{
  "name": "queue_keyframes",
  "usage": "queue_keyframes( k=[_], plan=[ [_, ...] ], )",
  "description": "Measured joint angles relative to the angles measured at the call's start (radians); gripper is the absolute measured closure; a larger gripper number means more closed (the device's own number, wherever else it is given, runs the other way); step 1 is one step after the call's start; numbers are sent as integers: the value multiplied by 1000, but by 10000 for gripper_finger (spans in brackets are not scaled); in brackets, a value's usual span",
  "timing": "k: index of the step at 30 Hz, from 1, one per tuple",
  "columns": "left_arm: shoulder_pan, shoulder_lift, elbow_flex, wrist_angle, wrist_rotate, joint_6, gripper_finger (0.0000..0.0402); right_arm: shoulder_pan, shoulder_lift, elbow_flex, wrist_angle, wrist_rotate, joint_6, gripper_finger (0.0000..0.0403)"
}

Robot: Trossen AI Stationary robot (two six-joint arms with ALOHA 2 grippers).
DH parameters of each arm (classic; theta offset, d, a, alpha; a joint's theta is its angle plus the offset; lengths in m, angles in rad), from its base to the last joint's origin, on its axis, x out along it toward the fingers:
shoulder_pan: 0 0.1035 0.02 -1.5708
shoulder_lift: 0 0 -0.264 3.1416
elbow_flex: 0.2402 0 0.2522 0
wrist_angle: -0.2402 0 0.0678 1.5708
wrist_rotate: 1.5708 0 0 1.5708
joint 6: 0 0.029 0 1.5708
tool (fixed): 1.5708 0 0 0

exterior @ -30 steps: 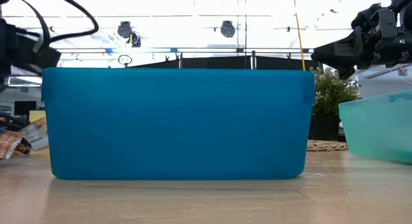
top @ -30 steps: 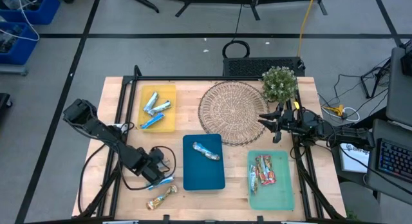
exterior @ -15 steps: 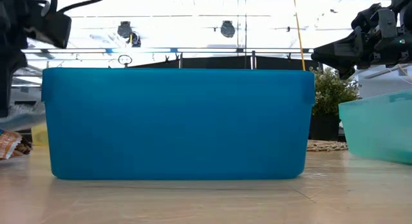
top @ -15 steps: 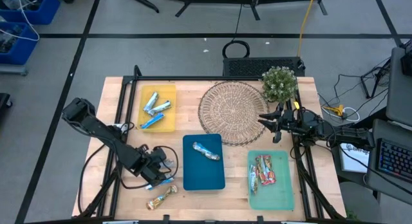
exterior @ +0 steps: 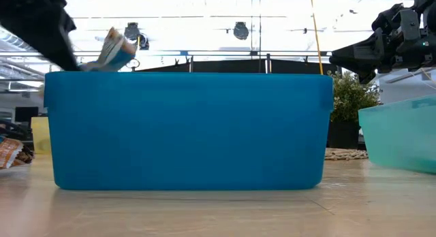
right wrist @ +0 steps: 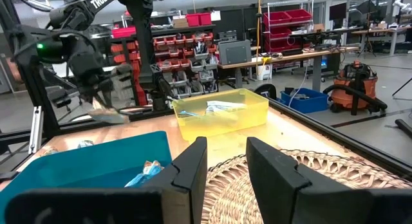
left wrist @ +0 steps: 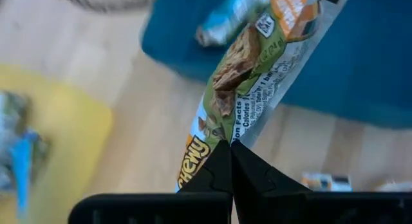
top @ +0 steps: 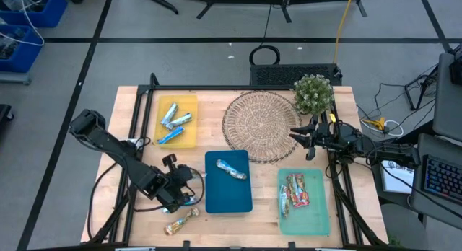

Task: Pick and place Granola Bars by type
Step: Put the yellow granola bar into the blue bin

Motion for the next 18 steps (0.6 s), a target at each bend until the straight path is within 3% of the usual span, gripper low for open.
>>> queue_keyframes(
  k=[11,18],
  plan=[
    [0,-132,0,43,-213,174,401,0,0,0,0,0,0,303],
    [20,-228,-119,374,-229,468,401,0,0,0,-1,0,0,303]
  ],
)
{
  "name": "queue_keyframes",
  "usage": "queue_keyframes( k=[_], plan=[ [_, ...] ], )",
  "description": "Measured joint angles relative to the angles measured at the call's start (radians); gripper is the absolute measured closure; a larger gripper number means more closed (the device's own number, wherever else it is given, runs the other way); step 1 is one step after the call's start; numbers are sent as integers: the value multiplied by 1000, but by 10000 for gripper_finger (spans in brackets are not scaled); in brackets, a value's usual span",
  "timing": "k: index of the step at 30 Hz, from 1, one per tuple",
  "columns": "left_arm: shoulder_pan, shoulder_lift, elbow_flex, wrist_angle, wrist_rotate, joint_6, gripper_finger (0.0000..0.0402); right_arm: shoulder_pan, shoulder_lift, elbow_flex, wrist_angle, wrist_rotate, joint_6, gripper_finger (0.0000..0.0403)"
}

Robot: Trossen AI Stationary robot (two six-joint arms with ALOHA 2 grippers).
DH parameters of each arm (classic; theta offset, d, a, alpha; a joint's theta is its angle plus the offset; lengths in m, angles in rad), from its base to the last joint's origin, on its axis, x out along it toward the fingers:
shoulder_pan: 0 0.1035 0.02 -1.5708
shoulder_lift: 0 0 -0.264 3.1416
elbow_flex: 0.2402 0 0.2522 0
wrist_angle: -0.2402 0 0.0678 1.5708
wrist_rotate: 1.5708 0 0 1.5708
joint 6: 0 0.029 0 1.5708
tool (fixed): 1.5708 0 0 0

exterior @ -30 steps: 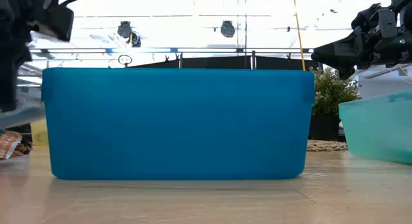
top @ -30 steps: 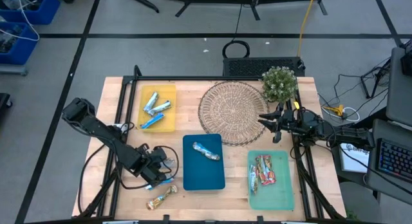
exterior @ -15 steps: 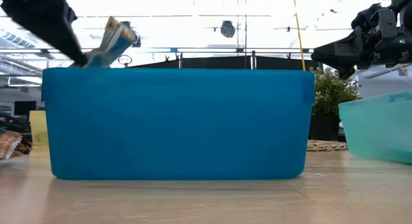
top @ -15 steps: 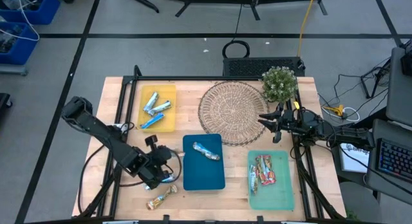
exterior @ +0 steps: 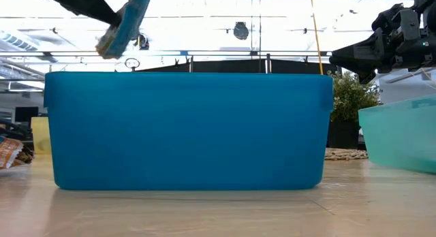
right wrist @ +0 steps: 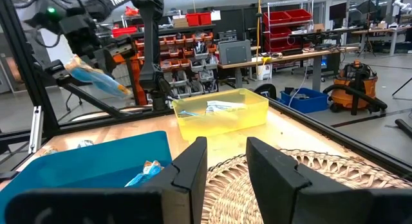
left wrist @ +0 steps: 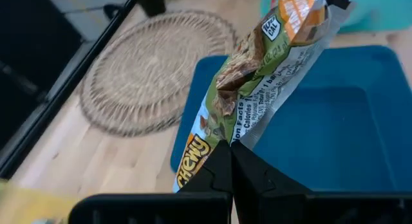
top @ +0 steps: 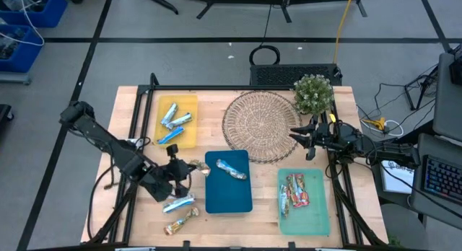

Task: Pick and place Granola Bars by type
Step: Put the yellow granola bar into the blue bin

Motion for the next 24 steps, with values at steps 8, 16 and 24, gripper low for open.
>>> queue_keyframes(
  k=[8,16,24],
  plan=[
    [105,-160,-253,372,111,164,401,0,0,0,0,0,0,303],
    [239,-245,-460,886,402,367,401,0,0,0,0,0,0,303],
    [359,-153,-500,1147,645,456,401,0,0,0,0,0,0,303]
  ],
)
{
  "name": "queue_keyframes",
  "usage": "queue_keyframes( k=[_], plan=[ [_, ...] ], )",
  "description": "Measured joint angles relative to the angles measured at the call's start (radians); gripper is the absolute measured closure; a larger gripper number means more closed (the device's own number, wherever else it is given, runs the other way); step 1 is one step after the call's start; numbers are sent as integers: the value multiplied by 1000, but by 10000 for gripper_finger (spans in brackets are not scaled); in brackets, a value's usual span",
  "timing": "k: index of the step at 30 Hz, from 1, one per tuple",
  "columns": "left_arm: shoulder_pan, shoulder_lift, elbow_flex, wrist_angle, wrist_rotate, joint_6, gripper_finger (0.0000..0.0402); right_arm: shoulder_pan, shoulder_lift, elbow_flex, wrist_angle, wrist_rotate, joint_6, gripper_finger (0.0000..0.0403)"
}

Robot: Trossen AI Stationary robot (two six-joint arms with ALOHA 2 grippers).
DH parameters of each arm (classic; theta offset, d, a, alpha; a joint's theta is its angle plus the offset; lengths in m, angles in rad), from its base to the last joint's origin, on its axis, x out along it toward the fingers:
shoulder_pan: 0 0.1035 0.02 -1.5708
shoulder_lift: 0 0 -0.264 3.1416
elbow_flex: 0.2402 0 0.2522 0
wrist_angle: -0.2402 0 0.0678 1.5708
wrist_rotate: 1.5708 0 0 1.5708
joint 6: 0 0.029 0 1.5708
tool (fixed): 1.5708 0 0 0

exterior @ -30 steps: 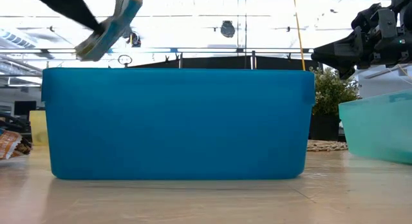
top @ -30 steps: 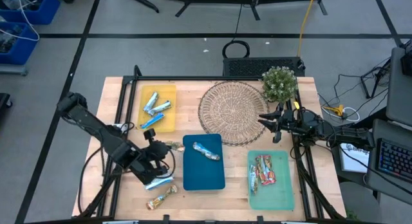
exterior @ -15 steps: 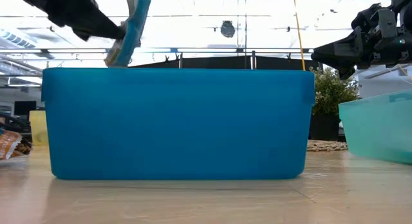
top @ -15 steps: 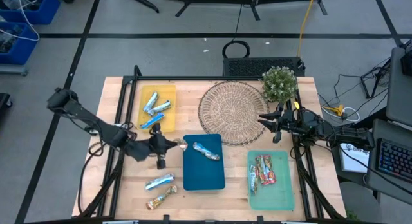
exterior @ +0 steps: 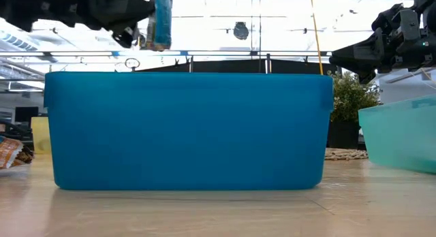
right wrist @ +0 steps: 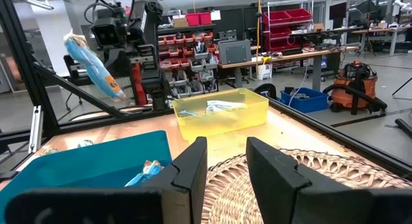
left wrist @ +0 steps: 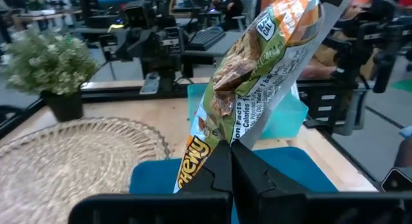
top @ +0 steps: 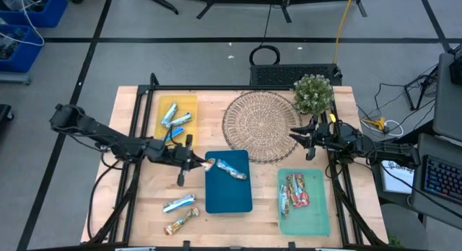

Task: Pick and place Granola Bars by type
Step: Put the yellow granola bar into the blue bin

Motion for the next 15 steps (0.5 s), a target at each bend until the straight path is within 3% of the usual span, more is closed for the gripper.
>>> queue_keyframes(
  k=[4,15],
  plan=[
    [60,74,0,74,90,3,401,0,0,0,0,0,0,303],
    [157,221,37,103,194,-66,401,0,0,0,0,0,0,303]
  ],
)
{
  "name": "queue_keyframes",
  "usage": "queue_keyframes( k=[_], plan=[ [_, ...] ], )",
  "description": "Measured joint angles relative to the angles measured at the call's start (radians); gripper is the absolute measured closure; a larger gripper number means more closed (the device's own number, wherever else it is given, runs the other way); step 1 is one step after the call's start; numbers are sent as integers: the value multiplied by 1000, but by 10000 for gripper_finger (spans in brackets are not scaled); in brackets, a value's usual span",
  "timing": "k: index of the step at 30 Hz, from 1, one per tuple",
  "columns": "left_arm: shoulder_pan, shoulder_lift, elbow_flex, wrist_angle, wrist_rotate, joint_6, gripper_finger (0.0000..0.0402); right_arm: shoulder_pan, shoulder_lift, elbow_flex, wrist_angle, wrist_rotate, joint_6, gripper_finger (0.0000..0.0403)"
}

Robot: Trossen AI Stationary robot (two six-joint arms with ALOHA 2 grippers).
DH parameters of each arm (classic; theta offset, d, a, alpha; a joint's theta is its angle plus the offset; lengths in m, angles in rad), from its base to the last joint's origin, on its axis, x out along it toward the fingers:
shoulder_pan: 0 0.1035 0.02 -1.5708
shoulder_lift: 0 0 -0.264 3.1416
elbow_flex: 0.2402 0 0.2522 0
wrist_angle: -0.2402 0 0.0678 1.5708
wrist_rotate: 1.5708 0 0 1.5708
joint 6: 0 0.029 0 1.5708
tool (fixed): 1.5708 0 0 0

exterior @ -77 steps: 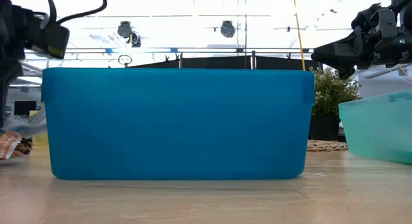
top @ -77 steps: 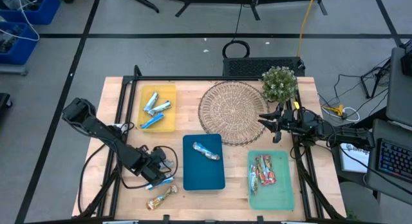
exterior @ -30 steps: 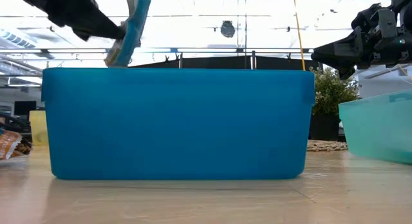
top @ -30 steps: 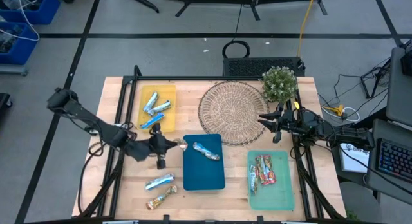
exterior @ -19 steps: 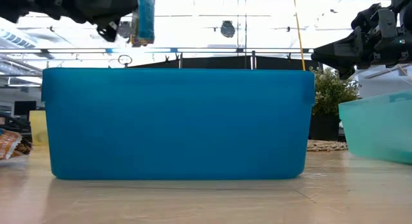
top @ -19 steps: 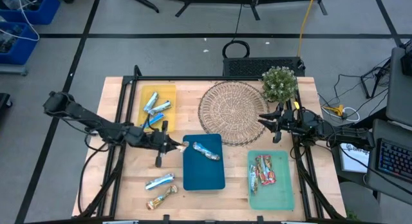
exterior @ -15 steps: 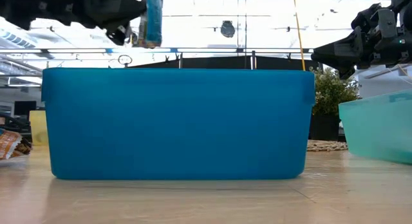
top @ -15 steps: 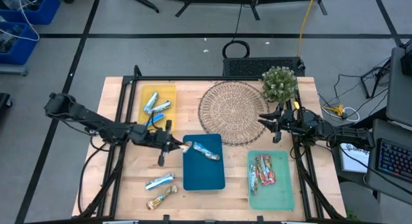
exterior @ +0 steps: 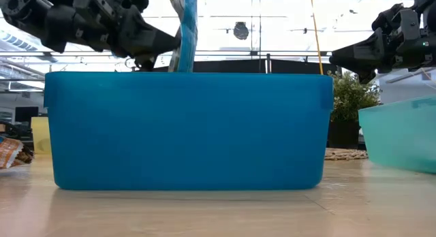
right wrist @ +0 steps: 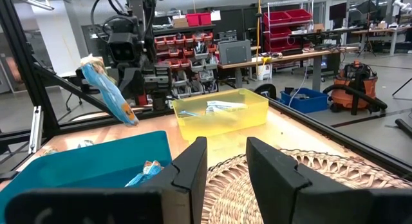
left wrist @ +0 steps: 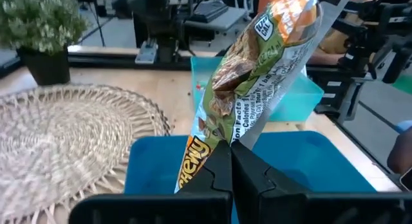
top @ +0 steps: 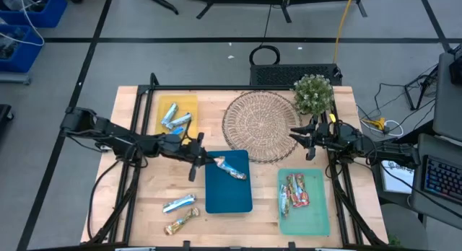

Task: Pick and place Granola Bars by type
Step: Put the yellow granola bar into the blue bin

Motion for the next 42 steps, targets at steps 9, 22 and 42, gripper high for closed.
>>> queue_keyframes(
  k=[9,22,42],
  plan=[
    [-17,11,1,111,55,3,401,0,0,0,0,0,0,303],
    [-112,11,2,240,309,104,401,0,0,0,0,0,0,303],
    [-187,10,2,32,-205,577,401,0,0,0,0,0,0,303]
  ],
)
